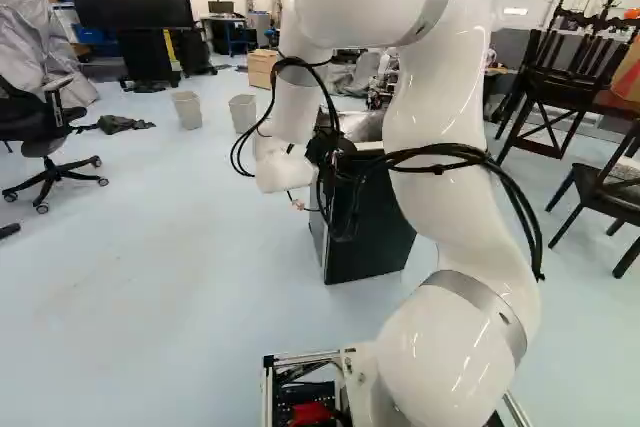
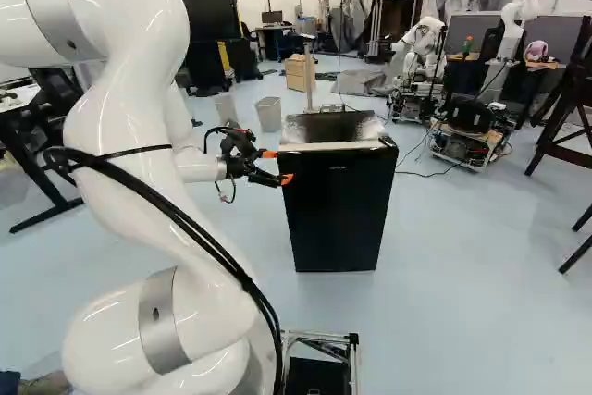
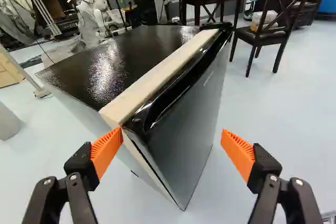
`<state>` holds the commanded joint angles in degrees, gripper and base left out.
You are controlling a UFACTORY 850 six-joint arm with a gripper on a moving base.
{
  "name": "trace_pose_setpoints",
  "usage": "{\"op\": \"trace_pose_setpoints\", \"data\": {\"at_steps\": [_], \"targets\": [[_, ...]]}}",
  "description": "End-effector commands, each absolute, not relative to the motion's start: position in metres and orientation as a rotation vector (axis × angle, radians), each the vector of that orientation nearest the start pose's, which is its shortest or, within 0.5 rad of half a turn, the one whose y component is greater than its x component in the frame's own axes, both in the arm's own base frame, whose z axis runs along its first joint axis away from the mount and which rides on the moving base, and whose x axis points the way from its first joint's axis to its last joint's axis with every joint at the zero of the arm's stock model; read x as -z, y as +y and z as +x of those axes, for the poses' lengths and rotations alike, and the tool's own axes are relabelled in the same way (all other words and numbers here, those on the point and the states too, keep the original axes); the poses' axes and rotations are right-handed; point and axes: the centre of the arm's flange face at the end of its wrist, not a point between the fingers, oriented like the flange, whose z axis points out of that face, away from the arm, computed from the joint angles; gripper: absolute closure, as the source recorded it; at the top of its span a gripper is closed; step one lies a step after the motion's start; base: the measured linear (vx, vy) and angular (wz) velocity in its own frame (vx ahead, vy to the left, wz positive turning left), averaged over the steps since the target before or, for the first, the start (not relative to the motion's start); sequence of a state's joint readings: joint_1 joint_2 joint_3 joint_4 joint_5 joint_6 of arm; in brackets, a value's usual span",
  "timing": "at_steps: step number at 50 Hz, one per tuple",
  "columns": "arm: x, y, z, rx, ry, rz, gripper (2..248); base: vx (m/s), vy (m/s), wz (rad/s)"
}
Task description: Grab a drink from the fridge
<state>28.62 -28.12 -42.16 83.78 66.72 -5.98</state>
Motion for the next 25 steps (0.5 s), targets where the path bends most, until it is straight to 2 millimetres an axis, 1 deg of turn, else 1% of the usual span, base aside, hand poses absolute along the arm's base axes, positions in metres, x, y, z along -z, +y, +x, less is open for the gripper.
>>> {"op": "trace_pose_setpoints", "data": {"at_steps": [25], "targets": [[-0.2982, 0.1359, 0.4352, 1.906, 1.519, -2.587, 3, 0.000, 0.000, 0.000]]}}
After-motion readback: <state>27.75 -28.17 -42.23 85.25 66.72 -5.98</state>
